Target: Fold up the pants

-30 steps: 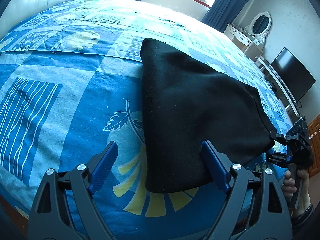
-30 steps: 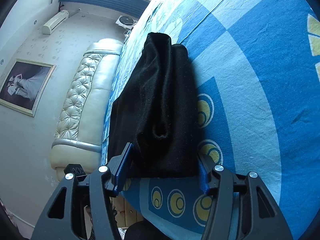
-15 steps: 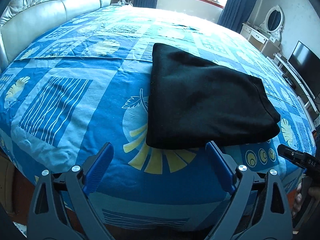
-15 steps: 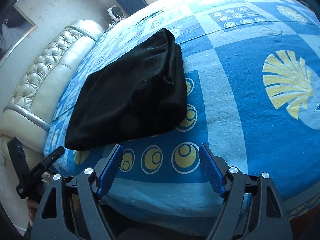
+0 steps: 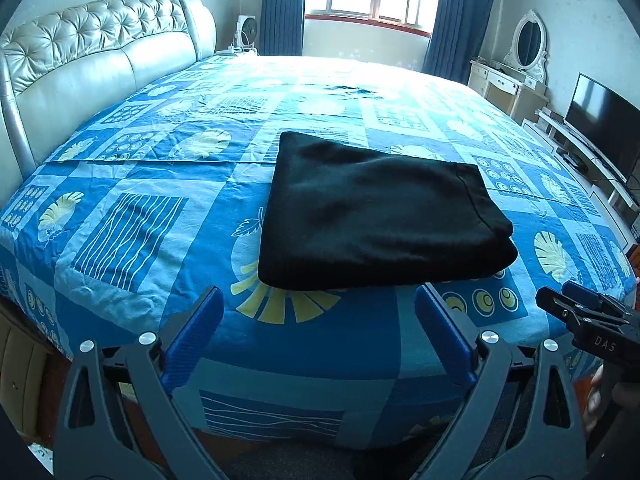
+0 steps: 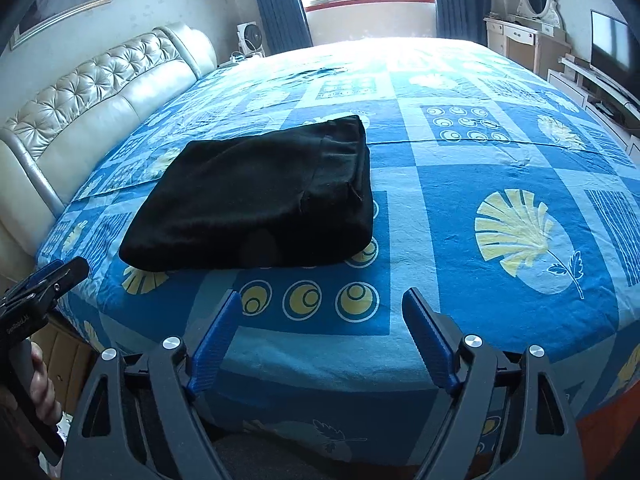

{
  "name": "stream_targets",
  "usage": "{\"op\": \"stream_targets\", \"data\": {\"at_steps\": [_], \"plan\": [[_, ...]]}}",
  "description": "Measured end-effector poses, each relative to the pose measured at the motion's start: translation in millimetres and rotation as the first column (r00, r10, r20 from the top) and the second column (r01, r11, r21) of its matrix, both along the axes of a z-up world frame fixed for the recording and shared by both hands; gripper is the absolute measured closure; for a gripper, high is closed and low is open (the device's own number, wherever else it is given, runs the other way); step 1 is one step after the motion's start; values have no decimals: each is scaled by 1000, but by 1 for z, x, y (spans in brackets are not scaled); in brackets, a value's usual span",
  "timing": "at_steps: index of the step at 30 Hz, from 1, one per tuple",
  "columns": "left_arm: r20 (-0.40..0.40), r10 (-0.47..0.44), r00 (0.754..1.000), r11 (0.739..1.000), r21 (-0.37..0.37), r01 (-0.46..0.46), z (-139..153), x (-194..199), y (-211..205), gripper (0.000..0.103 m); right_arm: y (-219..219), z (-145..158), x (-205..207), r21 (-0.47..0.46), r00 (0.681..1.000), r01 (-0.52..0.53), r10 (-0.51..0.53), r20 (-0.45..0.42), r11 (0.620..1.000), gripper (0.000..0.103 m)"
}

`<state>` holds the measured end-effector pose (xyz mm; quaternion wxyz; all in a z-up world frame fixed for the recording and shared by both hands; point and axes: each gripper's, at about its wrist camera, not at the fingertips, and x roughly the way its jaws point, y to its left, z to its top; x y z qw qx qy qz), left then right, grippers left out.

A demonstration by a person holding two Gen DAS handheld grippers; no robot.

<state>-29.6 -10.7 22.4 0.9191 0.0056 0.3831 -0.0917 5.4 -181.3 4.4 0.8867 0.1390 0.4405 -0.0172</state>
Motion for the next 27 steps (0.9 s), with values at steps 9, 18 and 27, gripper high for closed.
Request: {"op": "stream_targets", "data": {"at_steps": [9,18,27], "plan": [[-29,30,999,999,35,-29,-15,2,6,7,8,2,-1,16,1000,-9,9,4,1000,22],[53,34,998,997,61,-37,-9,-6,5,2,17,-3,-2,-3,999,-30,30,-12,1000,22],[10,7,1000,997,75,-8,-14,-3,-3,2,15,-6,-1,-8,999,-29,29,-18,1000,22]]}}
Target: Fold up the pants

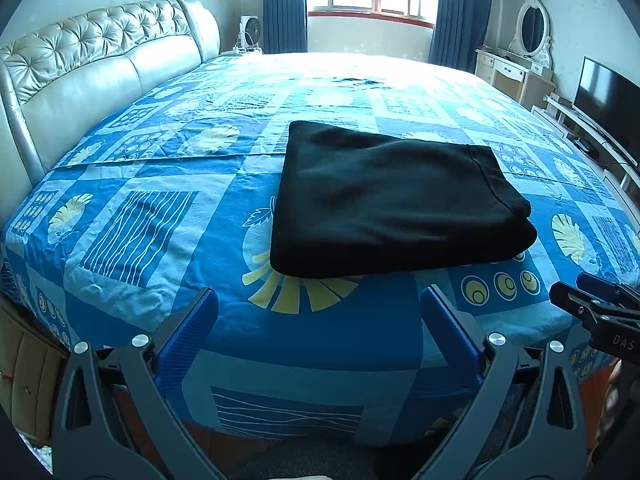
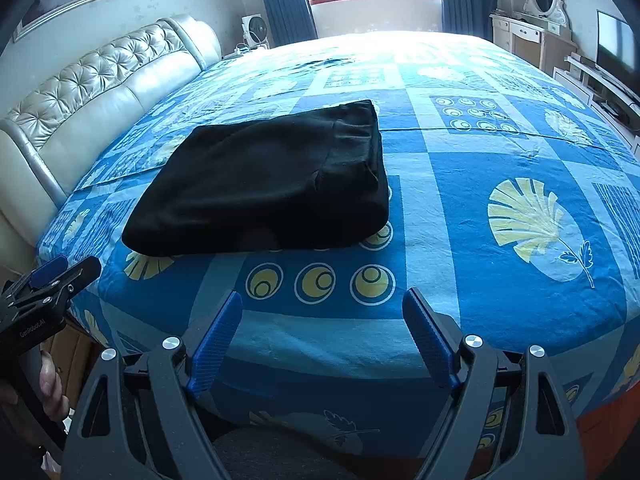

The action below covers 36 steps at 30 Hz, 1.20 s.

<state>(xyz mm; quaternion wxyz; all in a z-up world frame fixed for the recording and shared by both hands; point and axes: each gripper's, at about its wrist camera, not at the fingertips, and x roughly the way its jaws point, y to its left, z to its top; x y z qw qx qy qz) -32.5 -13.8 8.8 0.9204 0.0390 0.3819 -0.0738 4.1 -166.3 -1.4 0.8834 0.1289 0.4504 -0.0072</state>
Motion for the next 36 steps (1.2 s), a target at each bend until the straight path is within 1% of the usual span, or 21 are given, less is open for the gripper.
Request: {"op": "stream_targets", "data": {"at_steps": [6,15,19,26,32,36], "plan": [[13,-3,1000,1000,19,2,0,-2,-3,2,-1,-1,-1,-6,1000,-3,3,-3,1000,22],[-6,-6,1000,1000,11,6,-2,-1,-4,2,-4,-1,-2,-21,1000,5,-5,2,1000,22],[-23,-2,1000,1000,-4,2,-2,0,-2,2,-3,0,-2,-25,1000,5,-5,4,1000,22],[-26,3,1000,1000,-7,-3,-3,0,-1,2,-2,-1,-2,-26,1000,4,-4,-1,1000,22],[-61,3,998,1000,3,-3,-8,1,-1,2,-3,-3,-1,-27,1000,1,-1,-5,1000,22],[-44,3,999,1000,15,-2,-6,-1,-3,2,-3,-3,-1,-28,1000,-1,0,-6,1000,22]]}}
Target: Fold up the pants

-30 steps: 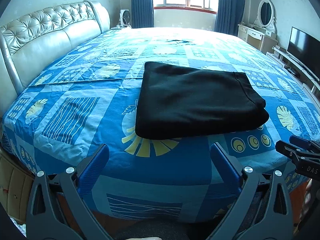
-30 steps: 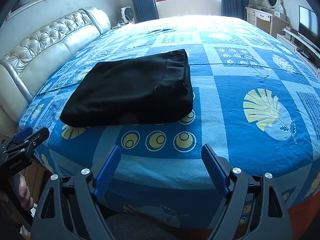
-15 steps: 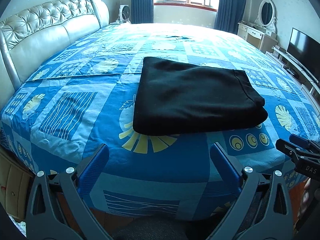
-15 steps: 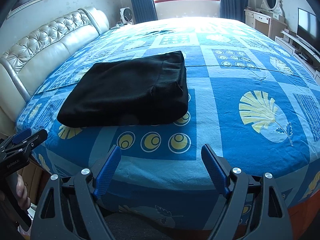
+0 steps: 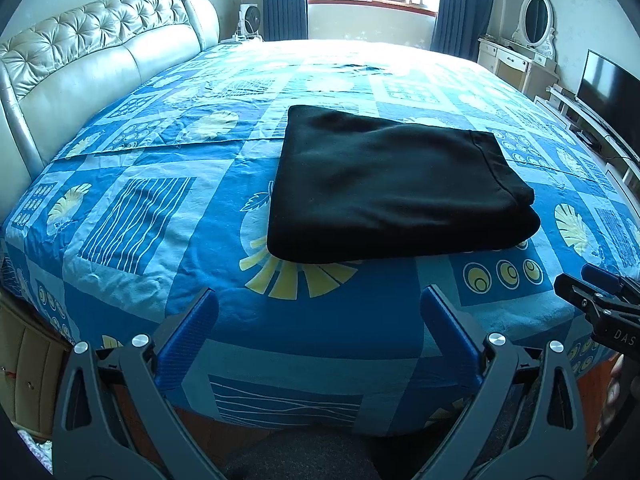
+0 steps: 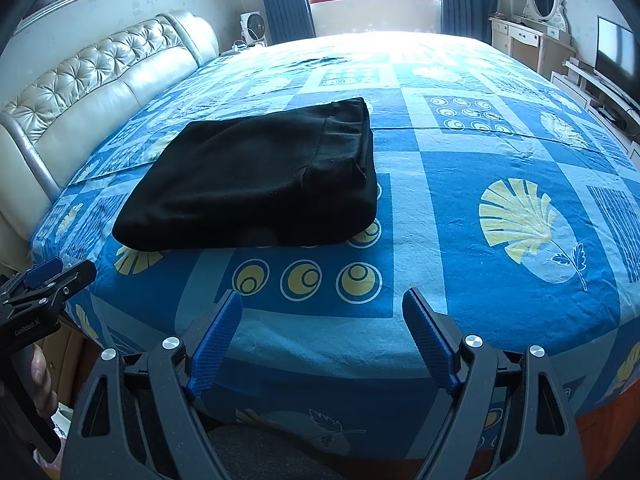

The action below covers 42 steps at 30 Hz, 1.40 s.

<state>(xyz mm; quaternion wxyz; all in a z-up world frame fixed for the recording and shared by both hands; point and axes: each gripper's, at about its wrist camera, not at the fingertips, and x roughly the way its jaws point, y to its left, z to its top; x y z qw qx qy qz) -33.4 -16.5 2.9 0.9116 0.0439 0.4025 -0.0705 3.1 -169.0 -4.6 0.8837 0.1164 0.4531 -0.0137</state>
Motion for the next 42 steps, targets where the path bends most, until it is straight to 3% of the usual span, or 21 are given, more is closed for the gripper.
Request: {"op": "stream_targets", "data": {"at_steps": [19,33,38,42], "plan": [[17,21,1000,999,27,-21,4,0,-1,2,3,-2,0,-4,1000,-9,8,-9,1000,22],[-9,25,1000,1000,-1,-25,3,2,2,2,3,-6,0,-2,1000,-21,21,-20,1000,22],[-35,67,997,995,-70,-69,4,6,10,2,4,-6,0,0,999,-28,28,-23,1000,22],[-5,65,998,985,-157,-65,16,11,18,2,5,-9,0,2,999,-37,37,-30,999,22]]}}
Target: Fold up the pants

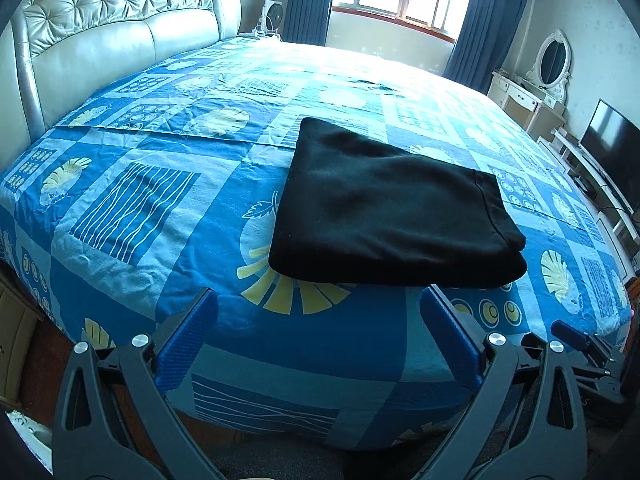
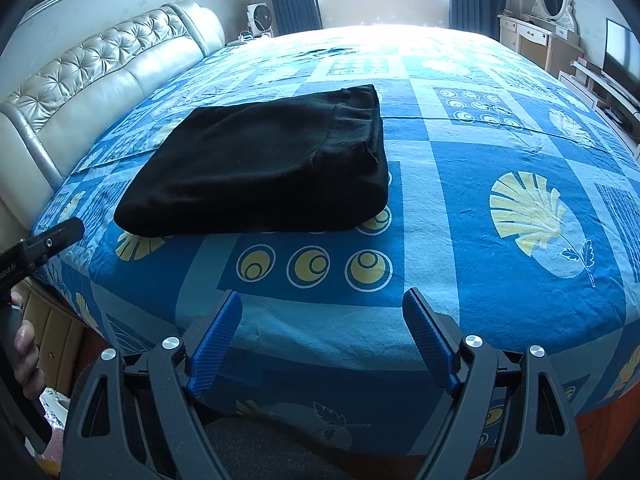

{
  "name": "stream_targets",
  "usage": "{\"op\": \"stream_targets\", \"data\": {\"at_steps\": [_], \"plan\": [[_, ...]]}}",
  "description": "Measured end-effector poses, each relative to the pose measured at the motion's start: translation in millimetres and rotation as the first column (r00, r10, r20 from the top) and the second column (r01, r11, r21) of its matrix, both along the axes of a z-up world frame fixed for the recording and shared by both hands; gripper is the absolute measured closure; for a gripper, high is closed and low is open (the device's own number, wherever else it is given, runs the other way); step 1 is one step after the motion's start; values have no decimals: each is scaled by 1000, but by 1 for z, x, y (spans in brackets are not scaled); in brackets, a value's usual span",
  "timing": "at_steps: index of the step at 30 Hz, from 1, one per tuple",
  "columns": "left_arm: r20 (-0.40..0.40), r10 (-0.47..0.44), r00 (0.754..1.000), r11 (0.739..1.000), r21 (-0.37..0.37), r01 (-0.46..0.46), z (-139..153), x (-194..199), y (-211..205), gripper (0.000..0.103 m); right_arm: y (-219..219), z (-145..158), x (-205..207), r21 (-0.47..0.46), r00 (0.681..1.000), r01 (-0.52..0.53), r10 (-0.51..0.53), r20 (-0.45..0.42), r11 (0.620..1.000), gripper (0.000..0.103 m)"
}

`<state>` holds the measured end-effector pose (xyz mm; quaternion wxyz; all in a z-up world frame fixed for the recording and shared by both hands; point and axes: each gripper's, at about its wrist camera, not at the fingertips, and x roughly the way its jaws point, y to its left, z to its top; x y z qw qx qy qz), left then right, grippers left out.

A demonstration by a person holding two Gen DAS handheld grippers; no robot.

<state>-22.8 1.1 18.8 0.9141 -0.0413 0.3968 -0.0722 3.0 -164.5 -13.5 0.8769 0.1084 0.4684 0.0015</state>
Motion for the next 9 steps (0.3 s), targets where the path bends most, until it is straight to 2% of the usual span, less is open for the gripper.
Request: {"op": "stream_targets", "data": {"at_steps": [2,5,7,9], "plan": [[28,-26,999,1000,15,25,10,6,2,2,-1,1,0,16,1000,2,-2,-2,1000,22],[90,-20,996,997,71,14,24,28,20,2,-6,18,6,37,999,-5,4,38,999,22],[96,4,995,994,112,-15,24,60,40,2,-12,37,21,23,996,-10,8,92,1000,21],[90,67,994,987,143,-79,20,103,67,2,-25,55,53,14,990,4,-6,140,1000,16]]}}
